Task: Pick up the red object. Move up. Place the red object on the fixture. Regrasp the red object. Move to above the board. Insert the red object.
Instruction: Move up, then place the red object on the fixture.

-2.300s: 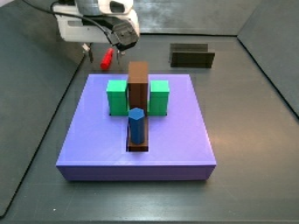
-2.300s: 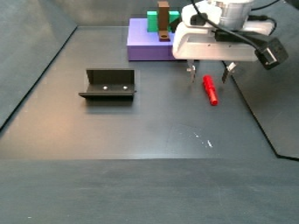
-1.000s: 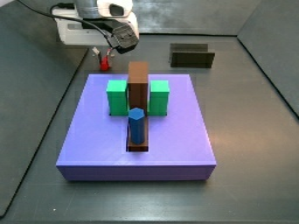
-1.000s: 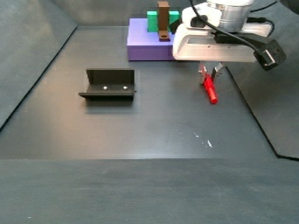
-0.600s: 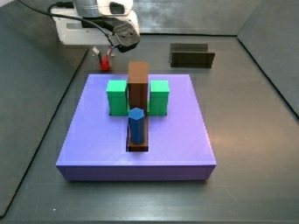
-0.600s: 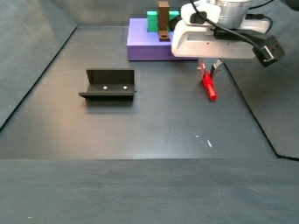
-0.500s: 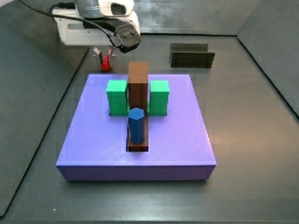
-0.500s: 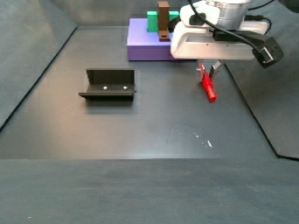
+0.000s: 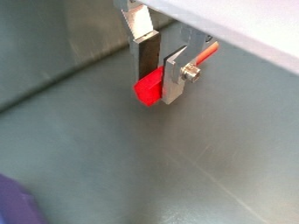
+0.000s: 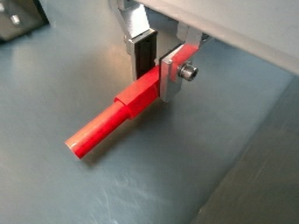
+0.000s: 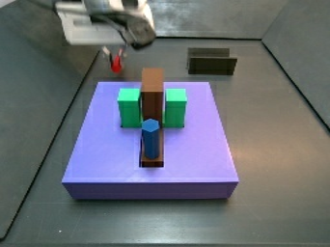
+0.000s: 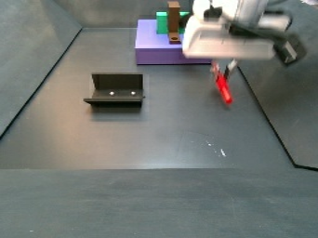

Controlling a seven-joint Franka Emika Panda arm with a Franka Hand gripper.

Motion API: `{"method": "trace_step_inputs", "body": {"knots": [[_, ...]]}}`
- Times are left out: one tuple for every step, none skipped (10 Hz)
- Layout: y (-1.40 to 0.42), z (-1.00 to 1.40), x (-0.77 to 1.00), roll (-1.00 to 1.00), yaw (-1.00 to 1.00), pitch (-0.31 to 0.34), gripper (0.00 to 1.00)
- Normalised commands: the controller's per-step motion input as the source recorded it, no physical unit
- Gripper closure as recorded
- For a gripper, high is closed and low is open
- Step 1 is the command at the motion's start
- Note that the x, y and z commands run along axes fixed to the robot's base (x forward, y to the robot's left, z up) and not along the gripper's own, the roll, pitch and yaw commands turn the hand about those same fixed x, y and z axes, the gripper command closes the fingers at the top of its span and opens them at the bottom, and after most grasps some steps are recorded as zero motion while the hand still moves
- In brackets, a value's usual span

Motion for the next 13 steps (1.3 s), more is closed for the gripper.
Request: {"method": "trace_step_inputs", "body": {"knots": [[-0.06, 0.63, -0.08, 0.01, -0.03, 0.045, 1.00], [-0.01, 0.27, -0.03, 0.04, -0.02, 0.018, 1.00], [-0.02, 0.00, 0.00, 0.00, 0.00, 0.000, 1.00], [-0.16, 0.00, 0.15, 0.00, -0.07, 0.000, 1.00], [0.39, 0.03, 0.40, -1.00, 0.00, -0.091, 1.00], [0.11, 0.04, 0.65, -1.00, -0.02, -0.071, 1.00], [0.07, 0.04, 0.68, -1.00, -0.05, -0.060, 1.00], [0.00, 0.06, 0.74, -1.00, -0.08, -0.003, 1.00], [0.00, 0.04, 0.75, -1.00, -0.09, -0.009, 1.00], [0.00, 0.04, 0.75, -1.00, -0.09, -0.003, 1.00], [0.00, 0.04, 0.75, -1.00, -0.09, 0.000, 1.00], [0.00, 0.06, 0.80, -1.00, -0.11, 0.000, 1.00], [0.00, 0.00, 0.84, -0.97, -0.12, 0.100, 1.00]]}}
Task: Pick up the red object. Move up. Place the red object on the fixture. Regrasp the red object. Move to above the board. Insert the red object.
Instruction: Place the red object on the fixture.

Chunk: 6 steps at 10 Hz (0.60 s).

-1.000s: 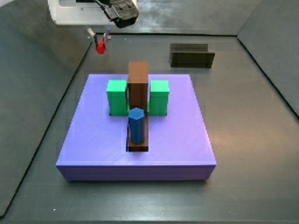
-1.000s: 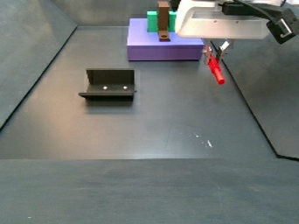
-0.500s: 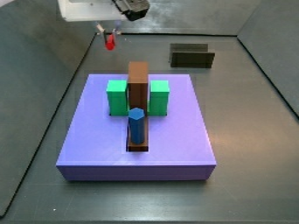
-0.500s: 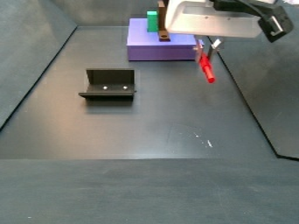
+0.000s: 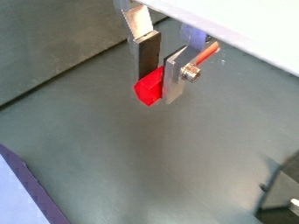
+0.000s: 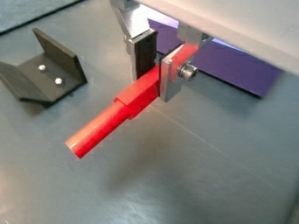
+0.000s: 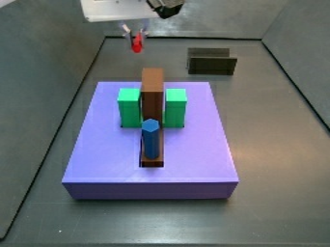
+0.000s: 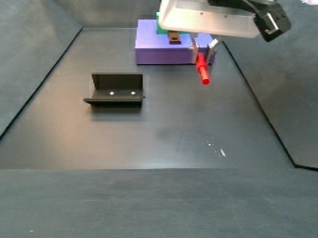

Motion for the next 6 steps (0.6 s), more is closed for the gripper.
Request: {"method": "trace_step_inputs", "body": {"knots": [[0.01, -0.13, 0.82, -0.87, -0.04, 0.211, 1.00], [0.00, 0.07, 0.75, -1.00, 0.00, 0.143, 1.00], [-0.01, 0.06, 0.76, -1.00, -0.01, 0.117, 1.00], [-0.01, 0.06, 0.76, -1.00, -0.01, 0.117, 1.00], [0.00, 0.06, 0.75, -1.00, -0.02, 0.157, 1.00], [0.00, 0.00, 0.83, -0.90, -0.08, 0.194, 1.00]]}}
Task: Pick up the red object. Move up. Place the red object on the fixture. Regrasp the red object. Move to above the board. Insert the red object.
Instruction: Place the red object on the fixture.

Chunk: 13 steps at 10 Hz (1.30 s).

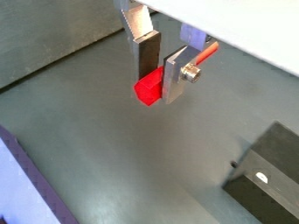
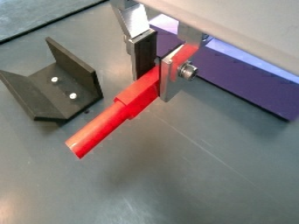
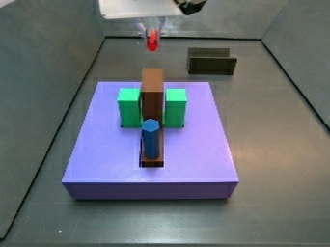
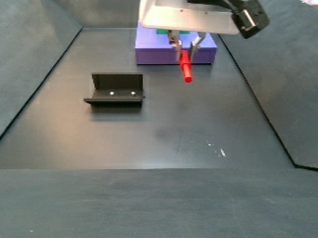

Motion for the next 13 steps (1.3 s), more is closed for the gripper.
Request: {"method": "trace_step_inputs", "body": {"knots": [[-0.09, -0.15, 0.14, -0.36, -0.40, -0.100, 1.00], [0.00, -0.03, 0.00, 0.00, 0.00, 0.000, 1.00], [0.27, 0.24, 0.57, -0.89, 0.00, 0.446, 1.00], [0.04, 0.19, 0.57, -1.00, 0.00, 0.360, 1.00], [0.05, 0.23, 0.60, -1.00, 0.00, 0.334, 1.00], [0.05, 0.25, 0.62, -1.00, 0.00, 0.326, 1.00], [0.01, 0.21, 0.61, -1.00, 0.00, 0.334, 1.00], [0.06, 0.00, 0.64, -1.00, -0.13, 0.180, 1.00], [0.04, 0.00, 0.70, -1.00, -0.28, 0.000, 1.00], [0.05, 0.00, 0.71, -1.00, -0.22, 0.000, 1.00], [0.07, 0.00, 0.68, -1.00, -0.18, 0.000, 1.00], [0.05, 0.04, 0.67, -1.00, -0.20, 0.000, 1.00], [0.05, 0.10, 0.69, -1.00, -0.15, 0.000, 1.00]]}}
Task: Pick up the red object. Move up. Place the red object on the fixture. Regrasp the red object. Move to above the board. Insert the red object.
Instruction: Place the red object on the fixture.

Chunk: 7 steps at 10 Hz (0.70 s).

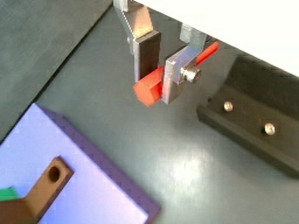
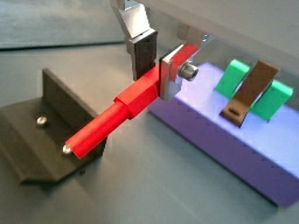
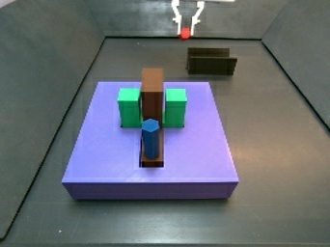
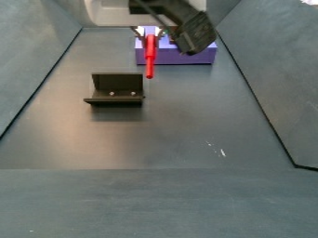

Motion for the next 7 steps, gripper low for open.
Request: {"method": "trace_step_inputs", "body": {"knots": [[0.11, -0.21, 0.24, -0.58, 0.00, 0.000, 1.00], [-0.03, 0.00, 0.00, 0.00, 0.00, 0.000, 1.00], [0.00, -0.15, 0.56, -0.12, 0.00, -0.117, 1.00], [0.00, -0.05, 0.77, -0.08, -0.26, -0.397, 1.00], [0.09, -0.06, 0.81, -0.03, -0.25, -0.397, 1.00], [0.17, -0.25, 0.65, -0.13, -0.15, -0.383, 1.00], [0.21, -0.32, 0.51, -0.07, -0.09, -0.334, 1.00]]}}
